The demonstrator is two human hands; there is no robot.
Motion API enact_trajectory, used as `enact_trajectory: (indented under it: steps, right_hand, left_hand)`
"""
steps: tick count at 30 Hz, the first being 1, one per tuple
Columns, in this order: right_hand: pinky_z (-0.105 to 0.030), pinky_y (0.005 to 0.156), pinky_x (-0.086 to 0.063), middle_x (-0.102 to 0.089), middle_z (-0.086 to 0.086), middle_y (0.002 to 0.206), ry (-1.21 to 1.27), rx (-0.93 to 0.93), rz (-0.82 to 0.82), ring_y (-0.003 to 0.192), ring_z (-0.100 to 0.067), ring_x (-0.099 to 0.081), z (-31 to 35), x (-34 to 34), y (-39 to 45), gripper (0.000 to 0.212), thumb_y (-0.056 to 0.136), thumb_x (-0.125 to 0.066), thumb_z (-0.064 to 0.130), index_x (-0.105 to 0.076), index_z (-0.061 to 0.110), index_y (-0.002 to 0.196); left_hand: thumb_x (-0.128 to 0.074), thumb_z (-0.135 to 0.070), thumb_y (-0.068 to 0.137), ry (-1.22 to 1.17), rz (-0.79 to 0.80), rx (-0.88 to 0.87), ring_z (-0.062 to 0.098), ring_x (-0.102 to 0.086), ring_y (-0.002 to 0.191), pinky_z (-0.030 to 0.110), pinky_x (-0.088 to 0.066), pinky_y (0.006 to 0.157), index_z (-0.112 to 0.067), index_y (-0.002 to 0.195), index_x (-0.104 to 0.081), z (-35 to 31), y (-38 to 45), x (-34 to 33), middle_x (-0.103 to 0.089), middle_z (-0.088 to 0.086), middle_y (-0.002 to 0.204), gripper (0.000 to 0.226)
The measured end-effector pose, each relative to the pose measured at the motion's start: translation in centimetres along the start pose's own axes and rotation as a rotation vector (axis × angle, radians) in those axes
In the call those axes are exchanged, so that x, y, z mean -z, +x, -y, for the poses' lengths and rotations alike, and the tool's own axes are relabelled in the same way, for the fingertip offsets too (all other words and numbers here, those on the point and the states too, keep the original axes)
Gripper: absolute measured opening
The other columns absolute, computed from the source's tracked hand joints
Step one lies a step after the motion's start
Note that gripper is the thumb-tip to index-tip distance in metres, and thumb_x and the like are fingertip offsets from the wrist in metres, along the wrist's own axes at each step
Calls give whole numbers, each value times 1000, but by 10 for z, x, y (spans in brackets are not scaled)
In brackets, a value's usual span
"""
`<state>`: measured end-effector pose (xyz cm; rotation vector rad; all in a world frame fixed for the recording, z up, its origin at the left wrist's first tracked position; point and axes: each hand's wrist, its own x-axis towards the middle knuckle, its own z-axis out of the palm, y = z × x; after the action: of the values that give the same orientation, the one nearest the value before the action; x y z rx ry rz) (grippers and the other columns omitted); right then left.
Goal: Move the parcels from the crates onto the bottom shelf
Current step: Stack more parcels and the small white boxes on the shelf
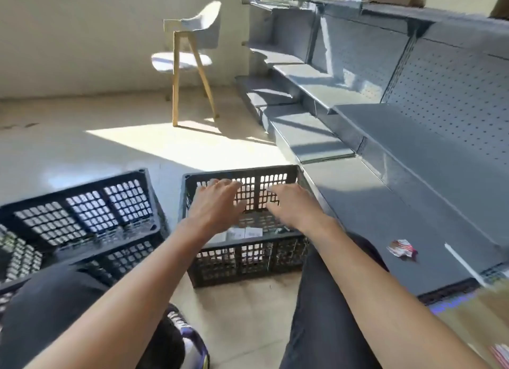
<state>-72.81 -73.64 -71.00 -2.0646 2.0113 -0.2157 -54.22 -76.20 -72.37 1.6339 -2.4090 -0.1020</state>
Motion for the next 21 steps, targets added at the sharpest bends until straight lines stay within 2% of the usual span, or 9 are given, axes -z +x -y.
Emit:
enact_trajectory:
  steps: [7, 12, 21]
  right_hand:
    - [-44, 103, -45, -57, -4, 140, 0, 48, 139, 128, -28, -52, 47, -54, 52, 47, 98, -54, 40, -50, 25, 143]
    - [-46, 103, -46, -59, -4, 139, 22, 20, 244, 126, -28, -53, 32, -99, 85, 46, 98, -52, 42, -51, 25, 142]
    - [-43, 100, -45, -58, -8, 138, 45, -89, 417, 126, -31, -50, -10, -182, 163, 42, 97, -48, 32, -54, 25, 138]
  left_hand:
    - [-54, -49, 98, -40, 76, 167, 23, -57, 125, 50, -51, 100, -24, 144, -51, 72, -4, -30, -61, 0, 139, 52]
    - [-50, -48, 97, -87, 164, 235, 25, -58, 122, 50, -51, 97, -23, 139, -55, 93, 17, -76, -63, 1, 135, 49]
    - [-52, -46, 96, -250, 425, 380, 23, -48, 138, 45, -43, 111, -23, 146, -51, 121, 74, -189, -54, 1, 148, 55]
